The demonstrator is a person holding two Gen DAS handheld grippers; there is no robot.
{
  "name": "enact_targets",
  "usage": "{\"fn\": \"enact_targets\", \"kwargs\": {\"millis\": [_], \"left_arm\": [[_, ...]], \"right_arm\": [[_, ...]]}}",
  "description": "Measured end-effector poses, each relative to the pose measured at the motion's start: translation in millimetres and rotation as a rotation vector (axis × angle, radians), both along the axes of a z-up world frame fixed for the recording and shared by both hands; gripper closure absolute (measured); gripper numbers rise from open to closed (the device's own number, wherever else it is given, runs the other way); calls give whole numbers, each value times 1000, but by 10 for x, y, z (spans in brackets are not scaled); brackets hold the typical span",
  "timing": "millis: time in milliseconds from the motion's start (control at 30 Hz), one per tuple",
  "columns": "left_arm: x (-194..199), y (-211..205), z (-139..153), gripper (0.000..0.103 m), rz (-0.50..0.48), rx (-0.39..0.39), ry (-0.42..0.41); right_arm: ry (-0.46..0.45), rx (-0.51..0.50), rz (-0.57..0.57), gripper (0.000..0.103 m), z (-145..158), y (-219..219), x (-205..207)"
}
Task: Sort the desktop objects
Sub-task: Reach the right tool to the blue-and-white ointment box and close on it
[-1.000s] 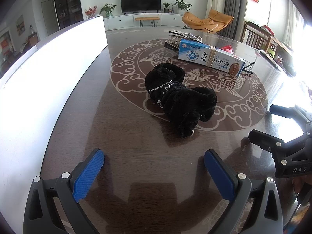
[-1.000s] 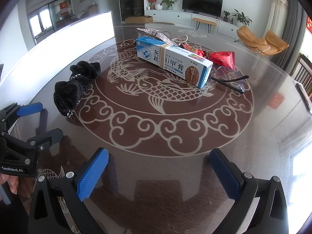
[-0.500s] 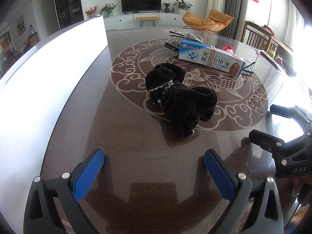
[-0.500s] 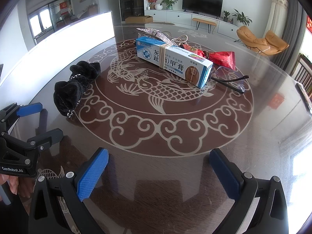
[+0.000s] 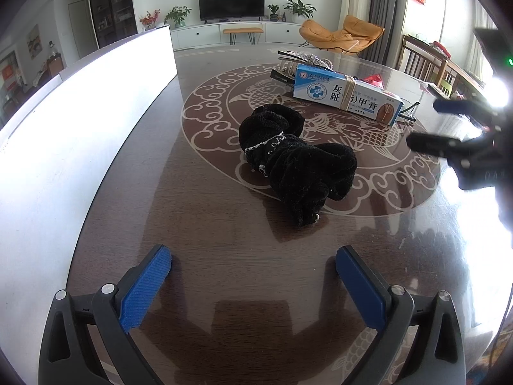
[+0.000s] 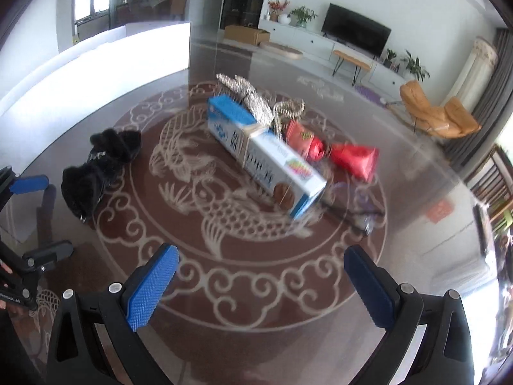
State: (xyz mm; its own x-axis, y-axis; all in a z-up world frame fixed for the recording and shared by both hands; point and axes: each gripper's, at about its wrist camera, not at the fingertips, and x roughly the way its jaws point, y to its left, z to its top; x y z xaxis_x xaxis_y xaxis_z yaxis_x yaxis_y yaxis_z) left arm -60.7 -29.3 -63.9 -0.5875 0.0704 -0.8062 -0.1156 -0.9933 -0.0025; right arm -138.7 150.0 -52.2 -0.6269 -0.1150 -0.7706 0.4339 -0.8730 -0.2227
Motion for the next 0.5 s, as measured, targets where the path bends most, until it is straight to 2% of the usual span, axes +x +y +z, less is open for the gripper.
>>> {"fn": "enact_targets", "kwargs": {"millis": [67,133,200,333,433,500], "left_arm": [[1,-2,0,0,0,0,0],[0,0,0,0,0,0,0],[0,0,-1,0,0,0,0],[3,-2,1,0,0,0,0],[2,3,-1,0,0,0,0],[4,-1,-1,0,0,0,0]], "right_arm": [[26,68,55,0,101,-89,-235],[-21,145,84,0,67,-212,-505],[-52,179,104,2,9,-295,-684],[-131,193,145,32,-138,-426,-829],[-150,219,172,39,-212,-490,-815],[-162,169,179,58,-173,-484,-792]]}}
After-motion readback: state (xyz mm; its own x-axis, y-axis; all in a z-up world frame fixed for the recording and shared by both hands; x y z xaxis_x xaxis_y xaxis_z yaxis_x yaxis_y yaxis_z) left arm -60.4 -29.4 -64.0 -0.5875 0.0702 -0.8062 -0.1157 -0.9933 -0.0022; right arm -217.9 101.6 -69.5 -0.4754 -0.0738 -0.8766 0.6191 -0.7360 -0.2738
